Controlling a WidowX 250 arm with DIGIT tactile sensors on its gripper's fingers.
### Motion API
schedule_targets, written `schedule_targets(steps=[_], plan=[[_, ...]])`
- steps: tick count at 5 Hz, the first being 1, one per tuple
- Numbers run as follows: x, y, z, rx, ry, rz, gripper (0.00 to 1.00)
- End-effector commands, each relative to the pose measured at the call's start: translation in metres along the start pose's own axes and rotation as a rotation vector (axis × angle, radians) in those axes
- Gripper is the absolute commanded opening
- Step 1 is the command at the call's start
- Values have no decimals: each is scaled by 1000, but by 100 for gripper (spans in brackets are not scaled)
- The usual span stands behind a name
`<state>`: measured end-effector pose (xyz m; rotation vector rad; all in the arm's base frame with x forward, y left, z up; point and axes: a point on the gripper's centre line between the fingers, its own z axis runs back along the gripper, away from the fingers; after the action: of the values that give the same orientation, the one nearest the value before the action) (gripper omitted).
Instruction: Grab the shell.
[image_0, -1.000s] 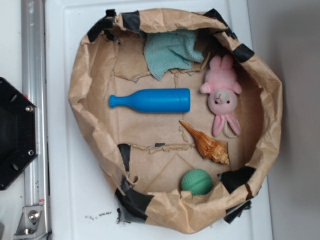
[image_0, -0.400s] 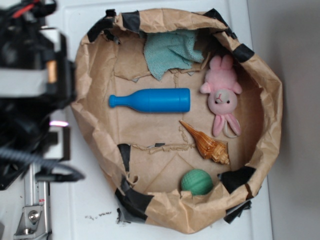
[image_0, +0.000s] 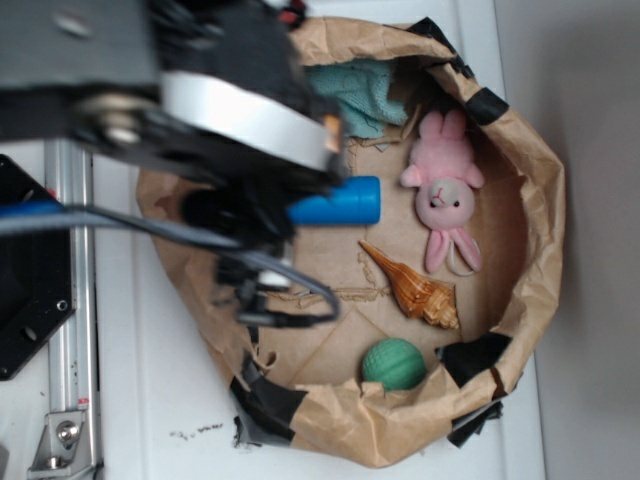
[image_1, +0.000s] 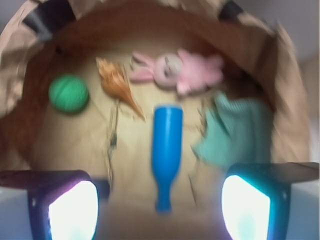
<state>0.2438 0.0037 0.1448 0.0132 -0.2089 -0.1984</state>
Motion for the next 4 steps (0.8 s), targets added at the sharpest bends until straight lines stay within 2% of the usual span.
schedule_targets(steps=[1,2,3,4], plan=[[51,-12,-36,-30,63,244,100],[59,-30,-69,10,87,252,100],[65,-42,-93,-24,41,257,100],[70,-49,-103,-129,-10,219,100]])
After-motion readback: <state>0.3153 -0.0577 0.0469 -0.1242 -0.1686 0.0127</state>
